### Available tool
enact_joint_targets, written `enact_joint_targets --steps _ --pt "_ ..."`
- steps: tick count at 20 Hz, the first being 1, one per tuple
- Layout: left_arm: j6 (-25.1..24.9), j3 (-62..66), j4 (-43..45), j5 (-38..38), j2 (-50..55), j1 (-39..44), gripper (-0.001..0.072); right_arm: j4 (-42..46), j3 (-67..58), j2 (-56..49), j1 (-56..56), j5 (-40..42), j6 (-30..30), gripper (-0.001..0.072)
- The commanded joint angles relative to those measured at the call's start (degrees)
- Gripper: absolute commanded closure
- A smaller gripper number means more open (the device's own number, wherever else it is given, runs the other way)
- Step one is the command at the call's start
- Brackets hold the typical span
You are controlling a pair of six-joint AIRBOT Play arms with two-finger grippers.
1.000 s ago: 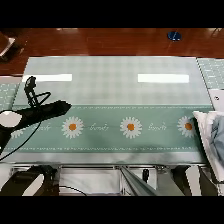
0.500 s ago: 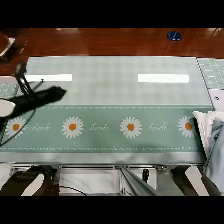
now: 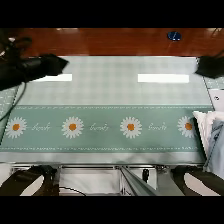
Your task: Fold the shirts.
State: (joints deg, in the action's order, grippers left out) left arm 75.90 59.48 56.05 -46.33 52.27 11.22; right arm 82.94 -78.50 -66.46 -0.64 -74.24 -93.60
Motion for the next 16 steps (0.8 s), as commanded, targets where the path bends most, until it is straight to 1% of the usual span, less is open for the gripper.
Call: enact_joint_targets --steps 1,2,3,5,6,8,16 --pt "7.06 -6.12 17.84 -1.57 3.28 4.09 0.0691 11.78 10.23 -6.58 14.27 10.27 -5.53 0.0689" --pt "8.39 -5.88 21.14 -2.64 4.94 3.34 0.0691 11.93 10.6 -8.63 14.23 10.34 -6.88 0.0689" --pt "8.39 -5.09 22.91 -3.26 6.32 2.36 0.0691 11.43 10.58 -10.05 13.77 10.58 -7.72 0.0689" --pt "8.41 -4.13 22.88 -3.15 7.41 0.83 0.069 11.1 10.58 -10.62 13.18 10.47 -8.11 0.0689" --pt "8.39 -4.11 22.84 -3.41 7.41 0.59 0.069 12.2 10.58 -10.45 13.25 10.1 -7.32 0.0689" --pt "8.39 -4.13 22.75 -4.94 7.45 0.79 0.069 13.25 10.6 -9.97 13.25 8.66 -7.23 0.0689" --pt "8.39 -4.11 22.62 -4.74 7.43 0.87 0.069 13.42 10.6 -9.86 13.25 8.72 -7.21 0.0689"
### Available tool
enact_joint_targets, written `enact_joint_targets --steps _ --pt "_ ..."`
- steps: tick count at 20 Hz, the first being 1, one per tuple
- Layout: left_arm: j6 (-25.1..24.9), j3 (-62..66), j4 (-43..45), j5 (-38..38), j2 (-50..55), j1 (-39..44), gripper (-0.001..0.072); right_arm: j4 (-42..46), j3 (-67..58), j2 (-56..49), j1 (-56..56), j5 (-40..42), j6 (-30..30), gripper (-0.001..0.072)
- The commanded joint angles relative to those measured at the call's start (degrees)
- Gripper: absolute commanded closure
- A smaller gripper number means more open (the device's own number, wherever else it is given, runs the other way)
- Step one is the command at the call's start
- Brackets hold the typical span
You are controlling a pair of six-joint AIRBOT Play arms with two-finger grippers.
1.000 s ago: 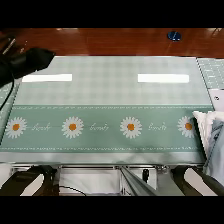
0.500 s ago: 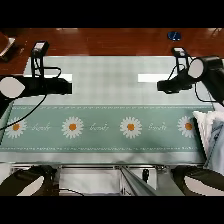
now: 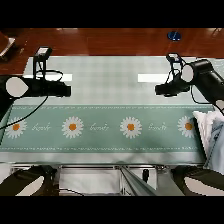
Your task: Fold the shirts.
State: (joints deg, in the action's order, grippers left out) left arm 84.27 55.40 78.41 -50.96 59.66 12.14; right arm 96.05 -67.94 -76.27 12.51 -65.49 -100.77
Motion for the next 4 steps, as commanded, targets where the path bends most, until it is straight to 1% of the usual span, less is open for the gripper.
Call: enact_joint_targets --steps 1,4 --pt "0.02 -0.02 0.26 -0.11 0.04 -0.04 0.069 0.31 0.04 -0.04 0.09 -0.02 -0.04 0.0689" --pt "0.02 -0.02 0.26 -0.11 0.04 -0.04 0.069 0.31 0.04 -0.04 0.09 -0.02 -0.07 0.0689"
